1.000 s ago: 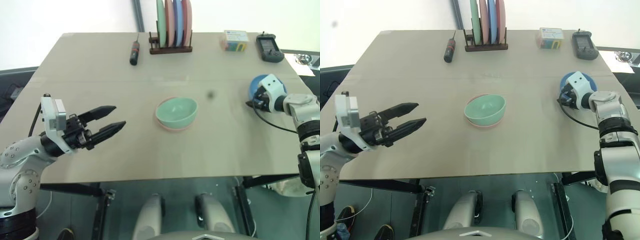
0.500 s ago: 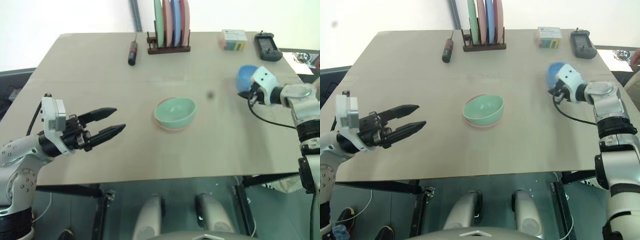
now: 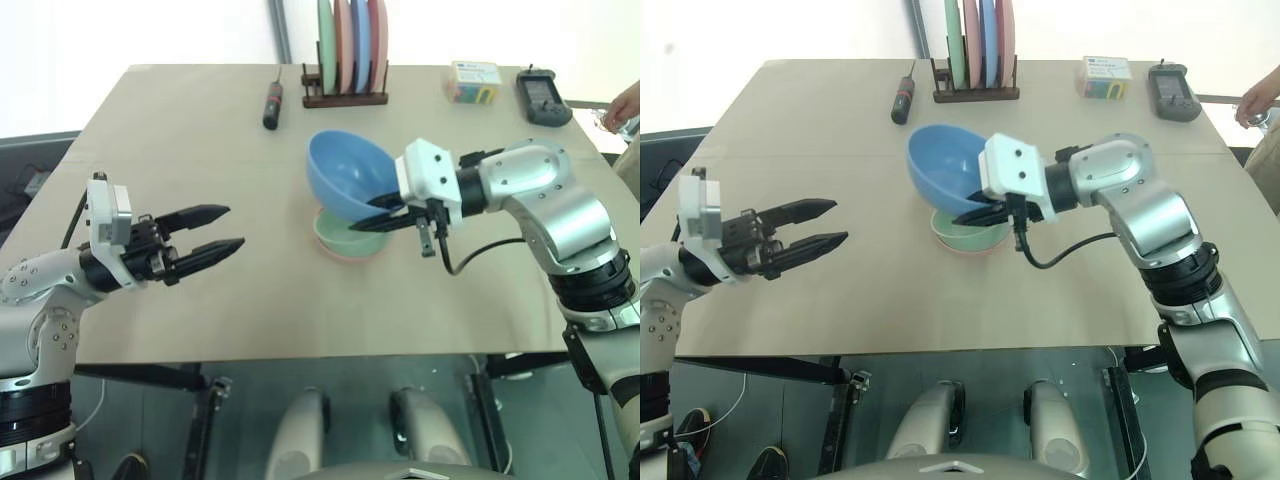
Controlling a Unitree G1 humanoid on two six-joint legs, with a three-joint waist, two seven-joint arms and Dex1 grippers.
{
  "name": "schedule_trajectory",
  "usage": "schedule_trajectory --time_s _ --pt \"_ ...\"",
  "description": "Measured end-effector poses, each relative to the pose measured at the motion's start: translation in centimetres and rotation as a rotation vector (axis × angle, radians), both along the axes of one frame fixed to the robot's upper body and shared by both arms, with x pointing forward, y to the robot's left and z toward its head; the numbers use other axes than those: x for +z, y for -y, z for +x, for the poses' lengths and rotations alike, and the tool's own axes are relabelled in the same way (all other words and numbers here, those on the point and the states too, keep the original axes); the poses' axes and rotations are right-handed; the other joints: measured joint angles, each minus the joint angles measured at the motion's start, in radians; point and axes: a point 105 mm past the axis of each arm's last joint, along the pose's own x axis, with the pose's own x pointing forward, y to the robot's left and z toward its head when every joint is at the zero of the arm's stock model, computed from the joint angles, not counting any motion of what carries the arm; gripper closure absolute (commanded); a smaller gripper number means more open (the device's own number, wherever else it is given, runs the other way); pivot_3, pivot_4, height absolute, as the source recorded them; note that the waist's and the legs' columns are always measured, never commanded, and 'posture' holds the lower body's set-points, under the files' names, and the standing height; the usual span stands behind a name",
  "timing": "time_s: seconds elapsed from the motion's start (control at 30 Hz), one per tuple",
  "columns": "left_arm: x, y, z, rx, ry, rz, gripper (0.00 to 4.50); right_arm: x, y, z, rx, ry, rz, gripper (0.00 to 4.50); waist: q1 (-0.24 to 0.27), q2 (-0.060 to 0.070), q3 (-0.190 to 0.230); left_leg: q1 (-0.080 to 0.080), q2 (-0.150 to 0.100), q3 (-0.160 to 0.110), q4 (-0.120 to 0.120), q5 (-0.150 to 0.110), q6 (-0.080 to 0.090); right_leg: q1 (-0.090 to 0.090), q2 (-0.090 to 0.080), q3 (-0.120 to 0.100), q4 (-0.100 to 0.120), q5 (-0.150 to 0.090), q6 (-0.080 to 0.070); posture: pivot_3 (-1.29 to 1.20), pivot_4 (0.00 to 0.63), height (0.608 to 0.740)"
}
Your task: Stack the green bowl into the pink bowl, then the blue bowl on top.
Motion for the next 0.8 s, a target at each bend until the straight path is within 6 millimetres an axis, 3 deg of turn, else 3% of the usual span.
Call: schedule_trajectory --time_s 0.2,0.3,0.33,0.47,0.53,0.7,0.8 --pt "-0.5 0.3 0.0 -0.021 -0.007 0.013 1.36 -0.6 -0.5 1.3 -0.045 0.041 -0.029 1.60 -0.007 0.000 0.000 0.000 0.000 0.000 0.000 0.000 0.000 0.000 0.000 0.000 0.000 0.000 0.000 0.00 0.150 0.740" --pt "-0.7 0.3 0.0 -0.023 -0.015 0.014 1.36 -0.6 -0.2 2.3 -0.086 0.065 -0.029 0.22 -0.007 0.000 0.000 0.000 0.000 0.000 0.000 0.000 0.000 0.000 0.000 0.000 0.000 0.000 0.000 0.00 0.150 0.740" --pt "-0.9 0.3 0.0 -0.021 -0.023 0.014 1.36 -0.5 -0.1 2.6 -0.104 0.068 -0.023 0.03 -0.007 0.000 0.000 0.000 0.000 0.000 0.000 0.000 0.000 0.000 0.000 0.000 0.000 0.000 0.000 0.00 0.150 0.740" --pt "-1.5 0.3 0.0 0.006 -0.054 0.025 1.36 0.4 1.2 3.6 -0.181 0.056 0.039 0.03 -0.004 0.000 0.000 0.000 0.000 0.000 0.000 0.000 0.000 0.000 0.000 0.000 0.000 0.000 0.000 0.00 0.150 0.740" --pt "-1.8 0.5 -0.2 0.024 -0.076 0.042 1.36 0.8 3.2 3.6 -0.230 -0.011 0.121 0.03 0.001 -0.001 -0.001 -0.001 0.000 -0.001 -0.001 0.000 0.000 0.000 0.000 -0.001 -0.001 0.000 0.000 0.00 0.150 0.740" --pt "-2.8 0.3 -1.5 0.054 -0.142 0.038 1.36 -0.5 9.3 2.9 -0.387 -0.191 0.295 0.03 0.002 -0.001 -0.001 -0.001 0.000 -0.001 -0.002 0.000 0.000 0.000 -0.001 -0.001 -0.001 0.000 0.000 0.00 0.150 0.740" --pt "-2.6 0.1 -1.8 0.079 -0.140 0.033 1.36 -0.8 11.0 2.1 -0.423 -0.209 0.335 0.03 -0.002 -0.001 0.000 0.000 0.000 0.000 -0.001 0.000 0.000 0.000 0.000 -0.001 -0.001 0.000 0.000 0.00 0.150 0.740"
